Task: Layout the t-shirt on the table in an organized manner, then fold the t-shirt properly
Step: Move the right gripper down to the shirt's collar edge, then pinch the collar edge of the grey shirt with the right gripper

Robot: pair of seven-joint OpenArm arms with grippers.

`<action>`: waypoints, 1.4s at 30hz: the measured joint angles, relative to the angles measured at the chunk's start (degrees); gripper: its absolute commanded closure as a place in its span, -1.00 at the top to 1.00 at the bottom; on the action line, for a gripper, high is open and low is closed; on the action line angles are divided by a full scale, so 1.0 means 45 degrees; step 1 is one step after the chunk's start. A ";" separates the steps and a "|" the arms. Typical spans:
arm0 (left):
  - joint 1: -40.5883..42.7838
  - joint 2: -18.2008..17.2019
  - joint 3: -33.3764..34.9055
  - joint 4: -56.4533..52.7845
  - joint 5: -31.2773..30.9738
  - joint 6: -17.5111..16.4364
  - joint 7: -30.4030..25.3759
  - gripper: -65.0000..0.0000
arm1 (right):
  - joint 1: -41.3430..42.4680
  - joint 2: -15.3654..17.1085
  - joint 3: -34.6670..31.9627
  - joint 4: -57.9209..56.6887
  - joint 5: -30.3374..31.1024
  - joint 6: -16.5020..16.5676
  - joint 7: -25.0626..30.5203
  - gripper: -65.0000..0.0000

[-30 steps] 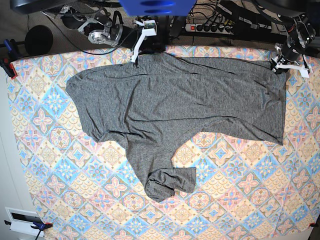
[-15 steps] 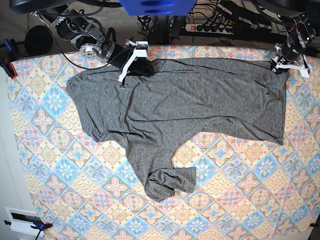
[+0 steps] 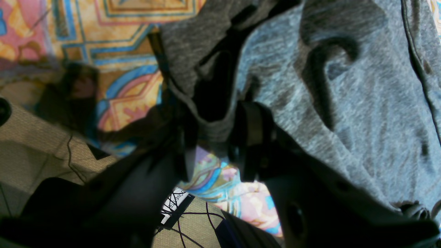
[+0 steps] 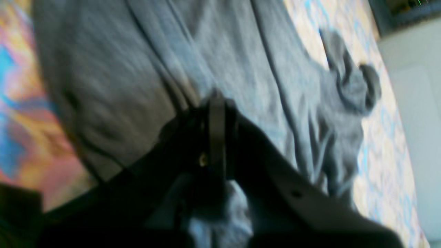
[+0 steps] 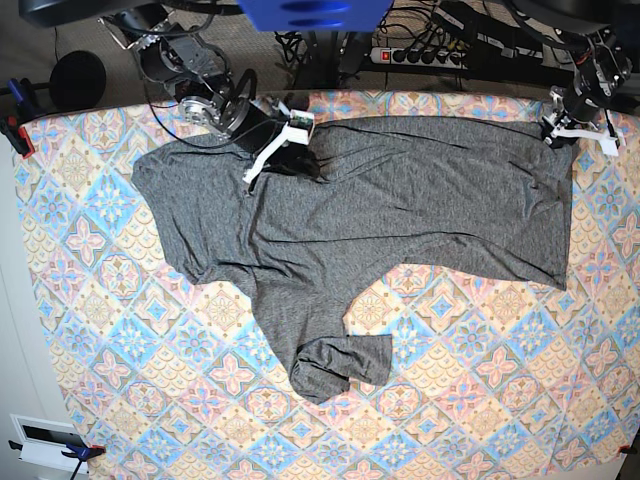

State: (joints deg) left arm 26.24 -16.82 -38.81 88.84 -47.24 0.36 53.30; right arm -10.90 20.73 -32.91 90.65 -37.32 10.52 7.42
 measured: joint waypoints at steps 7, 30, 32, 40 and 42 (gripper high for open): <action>0.0000 0.0000 0.0000 0.0000 -0.0015 0.0000 0.0015 -0.43 | -0.0005 -0.0291 -0.0053 0.0102 0.0000 -0.0015 0.0117 -0.70; 0.0000 0.0034 0.0000 0.0000 0.0010 0.0000 0.0005 -0.43 | 0.0068 0.0918 -0.0136 0.2652 0.3730 0.0636 -0.2030 -0.24; 0.0000 0.0034 0.0000 0.0000 -0.0015 -0.0005 0.0019 -0.43 | 0.0063 0.1360 -0.0709 0.2657 0.3730 0.0709 -0.2108 -0.21; -0.0005 0.0034 0.0000 0.0000 -0.0005 0.0000 0.0010 -0.42 | 0.0063 0.1744 -0.1821 0.1943 0.3740 0.0772 -0.2093 -0.21; -0.0005 0.0034 0.0000 0.0000 0.0005 0.0000 0.0000 -0.42 | 0.0058 0.1749 -0.1821 0.1637 0.3730 0.0738 -0.2152 -0.21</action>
State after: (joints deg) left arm 26.22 -16.67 -38.81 88.84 -47.22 0.36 53.30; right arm -10.63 28.60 -41.10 98.02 -20.53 13.85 -2.26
